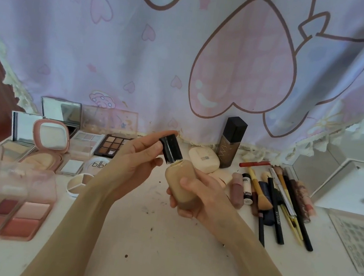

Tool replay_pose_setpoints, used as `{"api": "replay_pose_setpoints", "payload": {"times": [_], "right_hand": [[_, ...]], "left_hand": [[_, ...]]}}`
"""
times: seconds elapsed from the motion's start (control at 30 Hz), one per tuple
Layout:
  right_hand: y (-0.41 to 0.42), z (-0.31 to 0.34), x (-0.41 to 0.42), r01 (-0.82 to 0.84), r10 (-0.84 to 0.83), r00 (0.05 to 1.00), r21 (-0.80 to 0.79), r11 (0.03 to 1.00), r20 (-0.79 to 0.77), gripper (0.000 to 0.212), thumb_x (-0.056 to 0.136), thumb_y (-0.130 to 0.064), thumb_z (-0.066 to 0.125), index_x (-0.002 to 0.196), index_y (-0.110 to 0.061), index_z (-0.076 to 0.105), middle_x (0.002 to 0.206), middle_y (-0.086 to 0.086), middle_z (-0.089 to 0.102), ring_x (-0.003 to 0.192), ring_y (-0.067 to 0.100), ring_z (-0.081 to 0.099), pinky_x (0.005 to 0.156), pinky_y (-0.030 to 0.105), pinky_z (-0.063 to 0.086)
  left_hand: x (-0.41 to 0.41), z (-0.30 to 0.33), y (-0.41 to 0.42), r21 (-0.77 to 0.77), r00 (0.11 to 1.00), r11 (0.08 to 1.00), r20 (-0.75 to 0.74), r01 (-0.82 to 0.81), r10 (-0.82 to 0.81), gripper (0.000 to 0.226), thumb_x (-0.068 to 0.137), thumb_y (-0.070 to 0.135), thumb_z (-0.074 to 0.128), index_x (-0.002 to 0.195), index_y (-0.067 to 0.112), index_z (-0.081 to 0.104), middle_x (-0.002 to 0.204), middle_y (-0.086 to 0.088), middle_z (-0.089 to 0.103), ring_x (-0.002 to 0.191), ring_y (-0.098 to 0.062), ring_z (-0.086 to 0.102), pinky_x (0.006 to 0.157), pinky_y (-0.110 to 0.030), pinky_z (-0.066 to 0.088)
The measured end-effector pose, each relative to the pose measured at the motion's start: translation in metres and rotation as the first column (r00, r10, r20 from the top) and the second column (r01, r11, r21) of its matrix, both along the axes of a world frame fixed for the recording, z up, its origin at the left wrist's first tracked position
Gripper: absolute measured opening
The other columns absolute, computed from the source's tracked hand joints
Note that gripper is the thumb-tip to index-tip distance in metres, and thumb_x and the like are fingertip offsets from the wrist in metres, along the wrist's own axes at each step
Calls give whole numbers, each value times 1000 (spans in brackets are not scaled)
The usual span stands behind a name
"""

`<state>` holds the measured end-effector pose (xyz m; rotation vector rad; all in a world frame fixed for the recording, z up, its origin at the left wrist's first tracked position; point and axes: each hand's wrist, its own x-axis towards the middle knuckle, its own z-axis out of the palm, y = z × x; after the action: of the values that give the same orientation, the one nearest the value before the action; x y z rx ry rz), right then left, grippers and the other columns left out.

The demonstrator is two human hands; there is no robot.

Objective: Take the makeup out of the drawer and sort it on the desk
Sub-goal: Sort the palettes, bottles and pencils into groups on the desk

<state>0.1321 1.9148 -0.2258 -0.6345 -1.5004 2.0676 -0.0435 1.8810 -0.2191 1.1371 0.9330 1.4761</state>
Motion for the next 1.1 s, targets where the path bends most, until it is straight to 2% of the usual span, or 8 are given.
{"api": "replay_pose_setpoints", "payload": {"times": [0.1, 0.23, 0.47, 0.6, 0.7, 0.83, 1.0, 1.1], "right_hand": [[0, 1, 0, 19, -21, 999, 57, 998, 32, 32, 78, -20, 56, 109, -10, 55, 77, 8, 62, 60, 17, 57, 42, 21, 36], [-3, 1, 1, -12, 12, 1000, 32, 999, 9, 29, 81, -20, 55, 108, -11, 56, 78, 8, 62, 63, 18, 58, 43, 21, 37], [-7, -3, -5, 52, -88, 991, 310, 949, 102, 19, 90, -13, 59, 102, -27, 55, 92, 0, 65, 79, 13, 68, 57, 23, 52], [-4, -9, -5, 113, -147, 986, 330, 937, 81, 23, 81, -24, 67, 102, -31, 58, 101, 2, 68, 97, 21, 65, 82, 34, 54], [-4, -10, -6, 112, -151, 985, 361, 926, 81, 29, 73, -32, 64, 102, -31, 58, 95, -12, 66, 94, 10, 60, 80, 25, 51], [-6, -11, -10, 129, -171, 983, 394, 910, 72, 23, 81, -20, 69, 98, -32, 59, 87, -18, 65, 90, 5, 59, 78, 21, 49], [-6, -12, -11, 189, -233, 971, 415, 890, 58, 30, 82, -12, 69, 96, -36, 57, 95, -10, 64, 94, 10, 60, 76, 22, 51], [-6, -14, -10, 207, -253, 966, 416, 885, 57, 30, 79, -17, 72, 97, -36, 58, 97, -9, 66, 97, 11, 60, 75, 21, 51]], "left_hand": [[1, 0, 0, -2, 1000, 1000, 14, 1, -1, 65, 61, 49, 80, 112, 12, 63, 100, 3, 66, 92, -13, 53, 80, -31, 33], [2, 1, -1, 35, 995, 997, 63, 74, -76, 62, 64, 43, 79, 115, 14, 56, 115, -3, 65, 98, -13, 59, 84, -27, 44], [10, 4, 0, 81, 995, 991, 5, -103, 103, 56, 47, 53, 85, 95, 25, 73, 80, 7, 66, 78, -4, 60, 71, -16, 48], [1, 9, -6, 123, 990, 992, -137, 34, -17, 54, 73, 55, 67, 118, 26, 63, 117, 1, 64, 114, -15, 53, 91, -36, 35], [-4, 9, -9, 111, 988, 993, -152, 29, -12, 52, 76, 48, 66, 122, 24, 60, 120, -7, 64, 120, -23, 47, 94, -43, 26], [1, 10, -7, 97, 992, 994, -117, -42, 54, 59, 61, 53, 77, 112, 26, 67, 102, 7, 68, 102, -10, 55, 94, -30, 35], [9, 10, -4, 123, 989, 984, -53, -131, 138, 52, 48, 52, 84, 92, 27, 74, 84, 11, 68, 84, -3, 61, 76, -14, 46], [6, 12, -6, 121, 992, 991, -101, -58, 71, 59, 57, 52, 79, 107, 23, 66, 100, 6, 69, 93, -5, 60, 78, -15, 45]]}}
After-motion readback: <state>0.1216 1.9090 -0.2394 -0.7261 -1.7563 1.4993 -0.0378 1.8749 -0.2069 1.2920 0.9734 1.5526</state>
